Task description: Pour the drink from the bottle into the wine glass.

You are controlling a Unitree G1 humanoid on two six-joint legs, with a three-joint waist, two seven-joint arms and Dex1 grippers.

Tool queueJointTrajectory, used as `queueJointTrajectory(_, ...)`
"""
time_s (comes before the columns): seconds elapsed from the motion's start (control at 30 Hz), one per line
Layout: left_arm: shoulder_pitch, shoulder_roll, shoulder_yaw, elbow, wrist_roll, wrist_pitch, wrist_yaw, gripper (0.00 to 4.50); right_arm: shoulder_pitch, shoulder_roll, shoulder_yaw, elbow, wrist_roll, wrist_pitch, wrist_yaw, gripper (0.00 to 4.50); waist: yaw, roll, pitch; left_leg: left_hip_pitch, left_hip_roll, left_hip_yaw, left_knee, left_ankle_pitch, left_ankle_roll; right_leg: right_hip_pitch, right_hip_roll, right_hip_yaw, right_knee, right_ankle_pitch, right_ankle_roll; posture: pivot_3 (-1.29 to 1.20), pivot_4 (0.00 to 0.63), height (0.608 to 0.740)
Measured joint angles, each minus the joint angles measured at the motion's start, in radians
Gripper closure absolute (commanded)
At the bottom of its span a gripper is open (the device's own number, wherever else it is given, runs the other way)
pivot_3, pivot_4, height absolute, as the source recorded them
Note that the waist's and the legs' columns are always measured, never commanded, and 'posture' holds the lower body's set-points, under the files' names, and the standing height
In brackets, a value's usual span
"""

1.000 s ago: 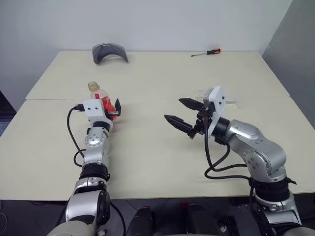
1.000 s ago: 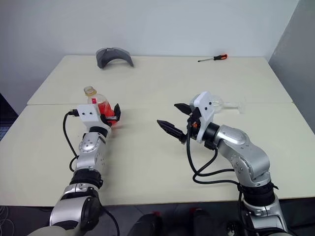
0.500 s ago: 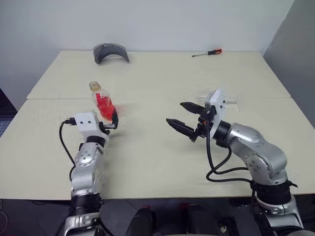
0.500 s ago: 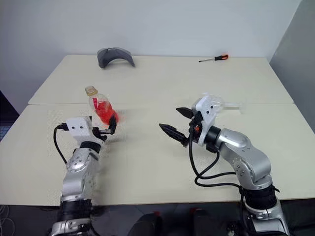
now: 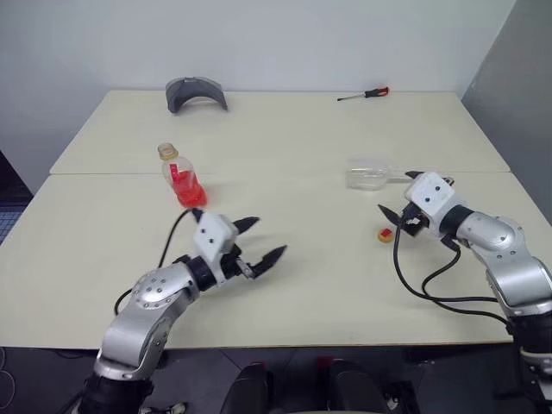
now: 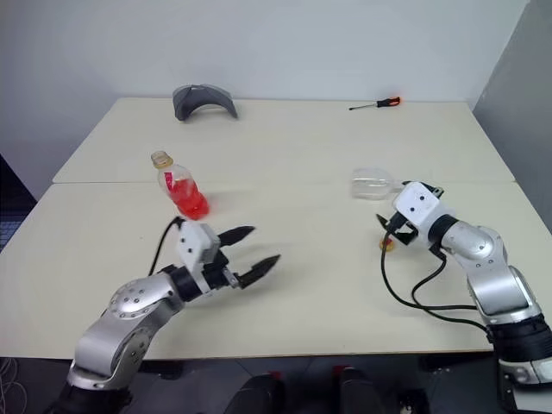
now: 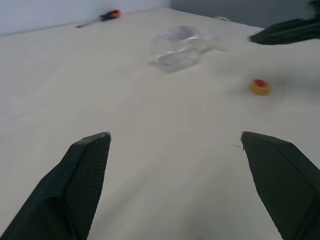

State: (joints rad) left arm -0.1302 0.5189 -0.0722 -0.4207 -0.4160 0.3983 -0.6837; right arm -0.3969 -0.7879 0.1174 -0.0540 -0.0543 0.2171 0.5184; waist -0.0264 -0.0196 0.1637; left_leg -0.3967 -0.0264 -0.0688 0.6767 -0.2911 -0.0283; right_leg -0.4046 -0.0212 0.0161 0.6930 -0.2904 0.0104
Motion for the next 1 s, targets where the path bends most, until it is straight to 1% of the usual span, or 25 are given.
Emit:
queueJointTrajectory(0.1,-0.095,-0.001,-0.034,0.074,0.011,-0.057,-0.075,0.02,-0.053,-0.003,0.055,0.134,-0.135,-0.121,-0.045,0.00,-0.002,0.000,0.000,0.000,0.002,0.002,0.000,0.000,0.000,0.000,0.001,0.001,0.000,0.000,0.000,0.00,0.150,0.740)
queueJointTrajectory(0.17,-0.121,-0.003,-0.042,0.115,0.027,-0.081,-0.095,0.02,-0.066,-0.003,0.074,0.184,-0.189,-0.167,-0.062,0.00,-0.004,0.000,0.000,0.000,0.002,0.003,0.000,0.002,-0.003,0.000,0.001,0.001,0.000,0.000,0.000,0.00,0.150,0.740)
queueJointTrajectory(0.23,-0.166,-0.022,-0.050,0.189,0.044,-0.104,-0.114,0.02,-0.108,-0.001,0.108,0.280,-0.262,-0.225,-0.091,0.00,-0.003,0.000,0.000,0.000,0.002,0.004,0.000,0.002,-0.003,0.000,0.001,0.001,0.000,0.000,0.000,0.00,0.150,0.740)
queueJointTrajectory(0.37,-0.215,-0.042,-0.061,0.243,0.061,-0.129,-0.137,0.02,-0.192,0.005,0.156,0.430,-0.374,-0.319,-0.150,0.00,-0.003,0.000,0.000,0.000,0.002,0.004,0.000,0.002,-0.003,0.000,0.000,0.001,0.000,0.000,0.000,0.00,0.150,0.740)
queueJointTrajectory(0.5,-0.267,-0.055,-0.078,0.358,0.076,-0.147,-0.183,0.02,-0.325,0.055,0.207,0.655,-0.464,-0.373,-0.213,0.00,-0.005,0.000,0.000,0.000,0.002,0.006,0.001,0.002,-0.003,-0.001,0.001,0.002,0.001,0.000,-0.001,0.00,0.150,0.740)
queueJointTrajectory(0.63,-0.316,-0.072,-0.079,0.426,0.090,-0.162,-0.202,0.02,-0.425,0.098,0.252,0.831,-0.522,-0.434,-0.264,0.00,-0.006,0.000,0.000,-0.001,0.003,0.006,0.001,0.002,-0.004,-0.001,0.000,0.002,-0.001,0.000,-0.001,0.00,0.150,0.740)
queueJointTrajectory(0.77,-0.336,-0.091,-0.078,0.431,0.096,-0.162,-0.195,0.02,-0.496,0.124,0.274,0.963,-0.553,-0.477,-0.298,0.00,-0.006,0.000,0.000,-0.001,0.002,0.007,0.001,0.002,-0.004,-0.001,-0.001,0.002,-0.001,0.000,0.000,0.00,0.150,0.740)
queueJointTrajectory(0.87,-0.332,-0.092,-0.077,0.426,0.102,-0.148,-0.181,0.02,-0.531,0.131,0.280,1.026,-0.562,-0.495,-0.314,0.00,-0.006,0.000,0.000,-0.001,0.002,0.007,0.001,0.002,-0.004,-0.001,-0.001,0.002,0.000,0.000,0.000,0.00,0.150,0.740)
queueJointTrajectory(1.0,-0.288,-0.088,-0.068,0.378,0.102,-0.117,-0.167,0.02,-0.552,0.140,0.295,1.080,-0.577,-0.511,-0.331,0.00,-0.006,0.000,0.000,-0.001,0.002,0.007,0.001,0.002,-0.004,-0.001,-0.001,0.003,0.000,0.000,0.000,0.00,0.150,0.740)
